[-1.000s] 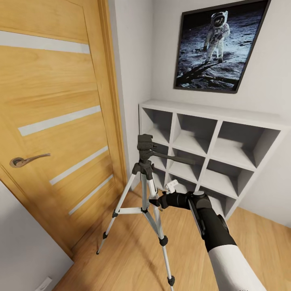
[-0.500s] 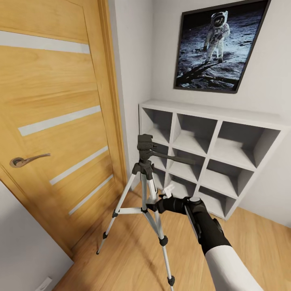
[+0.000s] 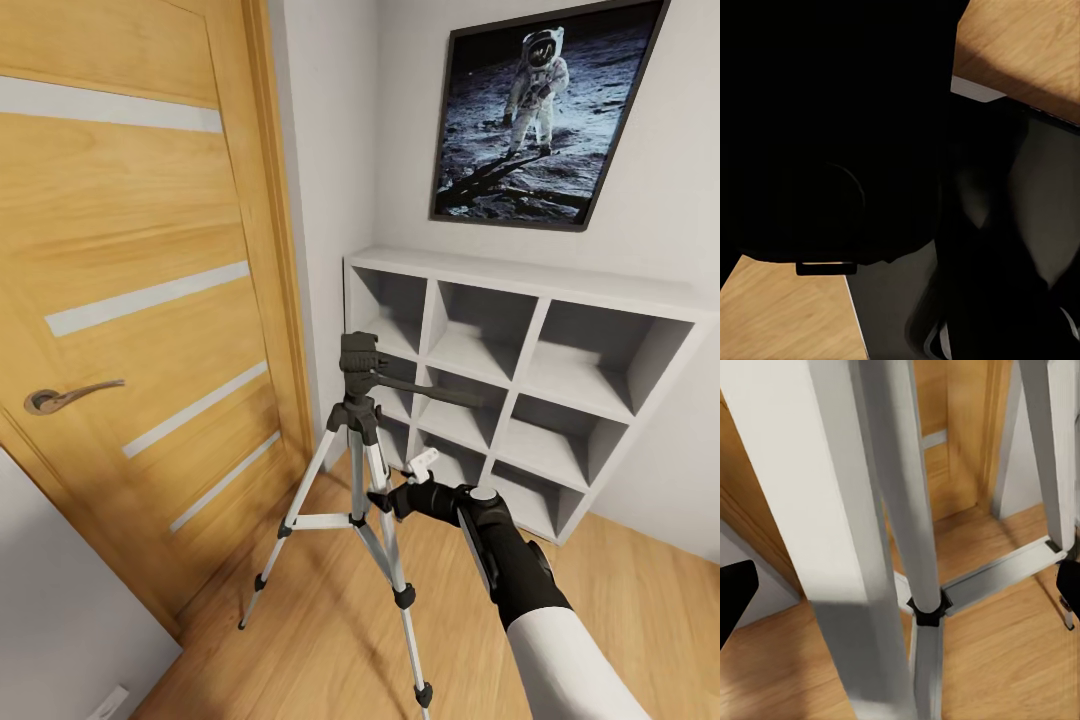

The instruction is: Attach the digital camera to the camera tripod in the bedroom.

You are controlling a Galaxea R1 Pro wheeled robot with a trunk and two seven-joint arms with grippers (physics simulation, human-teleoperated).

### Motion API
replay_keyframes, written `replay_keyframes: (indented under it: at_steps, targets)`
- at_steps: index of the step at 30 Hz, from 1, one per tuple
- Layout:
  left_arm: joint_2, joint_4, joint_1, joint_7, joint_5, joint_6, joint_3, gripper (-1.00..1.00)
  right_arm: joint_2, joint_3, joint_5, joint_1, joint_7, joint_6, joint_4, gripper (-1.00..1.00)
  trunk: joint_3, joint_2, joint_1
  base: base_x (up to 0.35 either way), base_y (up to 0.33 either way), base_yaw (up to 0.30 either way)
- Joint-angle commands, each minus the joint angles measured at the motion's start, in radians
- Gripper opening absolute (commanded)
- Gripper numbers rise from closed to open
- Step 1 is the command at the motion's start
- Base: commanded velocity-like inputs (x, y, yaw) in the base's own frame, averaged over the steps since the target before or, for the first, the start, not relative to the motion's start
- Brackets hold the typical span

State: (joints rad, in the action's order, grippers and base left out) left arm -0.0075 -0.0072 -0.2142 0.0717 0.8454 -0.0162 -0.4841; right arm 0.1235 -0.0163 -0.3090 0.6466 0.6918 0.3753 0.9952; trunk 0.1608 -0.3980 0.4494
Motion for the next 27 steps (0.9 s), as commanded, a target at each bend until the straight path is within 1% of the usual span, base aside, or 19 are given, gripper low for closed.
replay_keyframes:
  at_steps: [1, 6, 10, 11, 13, 14, 15, 20, 24, 27]
  targets:
    - [0.000, 0.000, -0.001, 0.003, 0.004, -0.002, -0.008, -1.00, 0.001, -0.002, -0.006, 0.001, 0.005, 0.005, 0.002, 1.00, 0.002, -0.002, 0.001, 0.000, 0.000, 0.000]
    - [0.000, 0.000, -0.001, 0.003, 0.004, -0.002, -0.008, -1.00, 0.001, -0.002, -0.006, 0.001, 0.004, 0.005, 0.003, 1.00, 0.002, -0.002, 0.001, 0.000, 0.000, 0.000]
    - [0.000, 0.000, -0.001, 0.003, 0.004, -0.001, -0.008, -1.00, 0.008, -0.002, -0.006, 0.001, 0.004, 0.005, 0.003, 1.00, 0.002, -0.002, 0.001, 0.000, 0.000, 0.000]
    - [0.000, 0.000, -0.001, 0.003, 0.004, -0.001, -0.008, -1.00, 0.024, -0.003, -0.005, 0.001, 0.001, 0.006, -0.004, 1.00, 0.002, -0.002, 0.001, 0.000, 0.000, 0.000]
    - [0.000, 0.000, -0.001, 0.003, 0.004, -0.001, -0.008, -1.00, 0.035, -0.003, -0.005, 0.001, -0.005, 0.007, -0.011, 1.00, 0.002, -0.002, 0.001, 0.000, 0.000, 0.000]
    - [0.000, 0.000, -0.001, 0.003, 0.005, -0.001, -0.008, -1.00, 0.048, -0.003, -0.004, 0.001, -0.019, 0.007, -0.023, 1.00, 0.002, -0.002, 0.001, 0.000, 0.000, 0.000]
    - [0.000, 0.000, -0.001, 0.003, 0.005, -0.001, -0.008, -1.00, 0.051, -0.003, -0.004, 0.001, -0.029, 0.007, -0.029, 1.00, 0.002, -0.002, 0.001, 0.000, 0.000, 0.000]
    - [0.001, 0.000, -0.001, 0.003, 0.006, -0.001, -0.006, -1.00, 0.051, -0.002, -0.003, 0.002, -0.107, -0.003, -0.061, 1.00, 0.002, -0.002, 0.001, 0.000, 0.000, 0.000]
    - [0.001, 0.000, -0.001, 0.003, 0.006, -0.001, -0.006, -1.00, 0.051, -0.002, -0.004, 0.002, -0.132, -0.038, -0.068, 1.00, 0.002, -0.002, 0.001, 0.000, 0.000, 0.000]
    - [0.001, 0.000, -0.001, 0.003, 0.006, -0.001, -0.006, -1.00, 0.051, -0.002, -0.004, 0.002, -0.137, -0.053, -0.069, 1.00, 0.002, -0.002, 0.001, 0.000, 0.000, 0.000]
